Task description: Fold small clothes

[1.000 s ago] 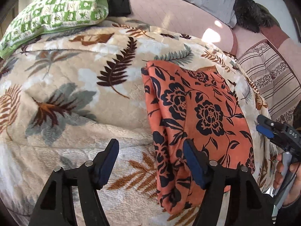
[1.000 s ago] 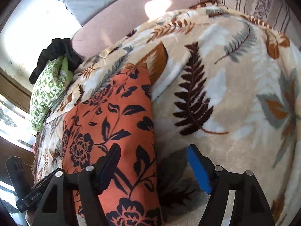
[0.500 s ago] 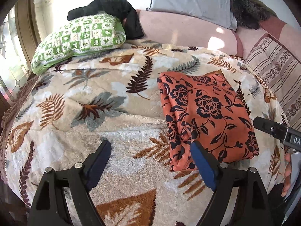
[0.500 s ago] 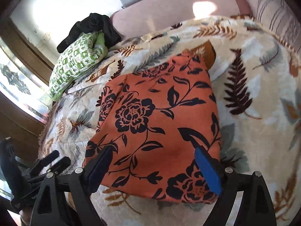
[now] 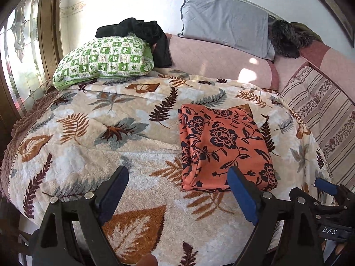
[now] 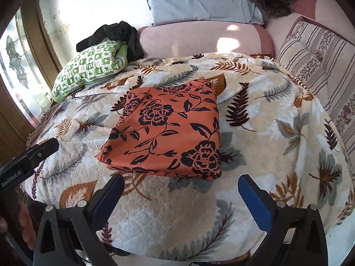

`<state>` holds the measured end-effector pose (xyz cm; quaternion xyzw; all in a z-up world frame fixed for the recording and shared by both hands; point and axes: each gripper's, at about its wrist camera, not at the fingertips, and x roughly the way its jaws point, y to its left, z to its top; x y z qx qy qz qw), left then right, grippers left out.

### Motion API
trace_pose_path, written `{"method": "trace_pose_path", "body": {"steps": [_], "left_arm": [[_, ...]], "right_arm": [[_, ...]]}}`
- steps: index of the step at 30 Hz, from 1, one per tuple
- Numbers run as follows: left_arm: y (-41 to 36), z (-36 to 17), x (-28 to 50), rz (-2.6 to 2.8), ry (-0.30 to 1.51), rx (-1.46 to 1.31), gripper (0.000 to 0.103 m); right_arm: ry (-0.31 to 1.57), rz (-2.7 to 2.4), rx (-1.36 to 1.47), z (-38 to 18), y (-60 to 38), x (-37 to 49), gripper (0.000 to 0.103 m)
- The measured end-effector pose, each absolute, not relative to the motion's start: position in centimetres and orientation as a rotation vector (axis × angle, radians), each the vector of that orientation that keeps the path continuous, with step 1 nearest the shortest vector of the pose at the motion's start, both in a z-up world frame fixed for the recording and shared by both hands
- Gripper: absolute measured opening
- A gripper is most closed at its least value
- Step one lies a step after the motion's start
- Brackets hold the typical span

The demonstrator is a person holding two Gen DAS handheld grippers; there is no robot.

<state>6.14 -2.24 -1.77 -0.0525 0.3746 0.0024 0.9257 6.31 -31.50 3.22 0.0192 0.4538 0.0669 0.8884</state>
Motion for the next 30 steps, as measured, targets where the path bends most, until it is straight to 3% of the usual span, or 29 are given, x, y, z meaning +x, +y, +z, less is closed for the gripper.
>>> {"method": "trace_pose_path", "body": {"steps": [13,17,30], "left_arm": [[-4.4,-0.6,6.0,-0.023,0.754,-0.038,0.091],[-4.6,-0.7,6.3,-0.019,0.756,-0.031,0.100],[-5.1,-0.7,7.9,-0.051,0.749,-0.023,0.100]], "right_arm": [[0.912,0.097,-0.019,4.7,-30.9,6.9,0.103],[0.917,0.086,-0.018,4.7,-30.9,7.2,0.103],[0.922,0.072,-0.027,4.6,-30.6,8.7,0.103]]}}
